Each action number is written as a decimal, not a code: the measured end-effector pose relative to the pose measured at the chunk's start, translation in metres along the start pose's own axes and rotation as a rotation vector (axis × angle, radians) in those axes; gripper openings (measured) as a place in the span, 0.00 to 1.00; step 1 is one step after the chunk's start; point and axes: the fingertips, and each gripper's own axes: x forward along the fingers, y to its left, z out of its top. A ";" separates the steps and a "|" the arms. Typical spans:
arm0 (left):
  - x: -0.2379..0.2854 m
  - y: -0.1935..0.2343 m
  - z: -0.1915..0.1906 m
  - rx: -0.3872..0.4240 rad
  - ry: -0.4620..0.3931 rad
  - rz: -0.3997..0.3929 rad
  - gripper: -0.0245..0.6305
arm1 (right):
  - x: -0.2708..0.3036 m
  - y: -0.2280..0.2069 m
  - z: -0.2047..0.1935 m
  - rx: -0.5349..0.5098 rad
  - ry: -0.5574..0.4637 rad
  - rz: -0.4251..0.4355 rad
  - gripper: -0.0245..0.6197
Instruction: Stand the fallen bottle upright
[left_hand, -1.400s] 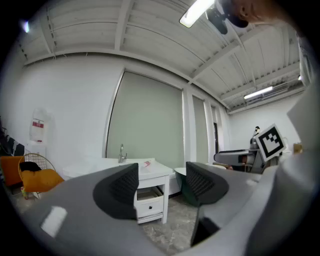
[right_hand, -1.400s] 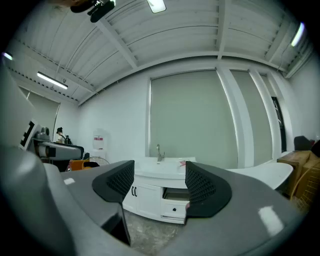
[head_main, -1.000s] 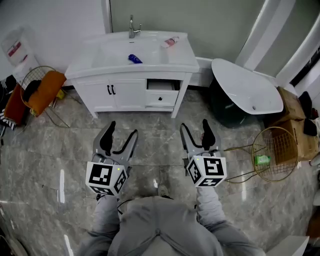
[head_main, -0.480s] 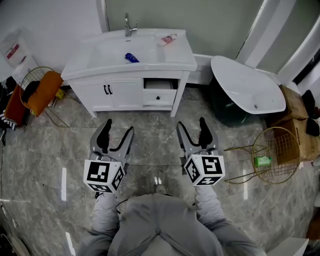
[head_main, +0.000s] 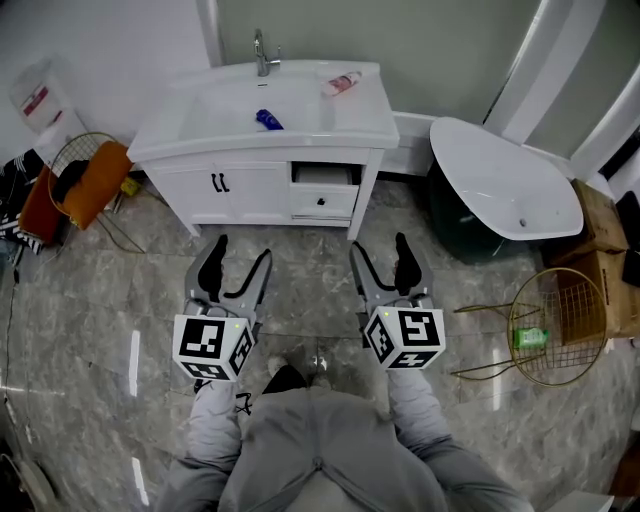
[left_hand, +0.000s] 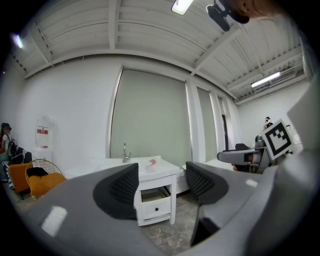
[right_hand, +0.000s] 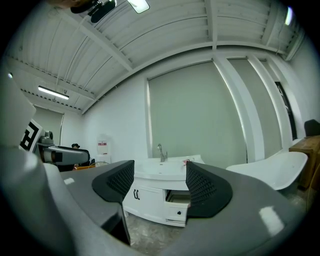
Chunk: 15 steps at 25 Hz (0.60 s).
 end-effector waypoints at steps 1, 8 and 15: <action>0.004 0.002 0.001 0.000 0.000 0.001 0.56 | 0.003 -0.001 -0.001 0.002 0.002 0.001 0.54; 0.043 0.018 -0.001 0.005 -0.002 -0.015 0.56 | 0.039 -0.013 -0.007 0.003 0.011 -0.014 0.54; 0.109 0.067 -0.005 -0.002 0.003 -0.047 0.56 | 0.113 -0.018 -0.013 0.002 0.024 -0.053 0.54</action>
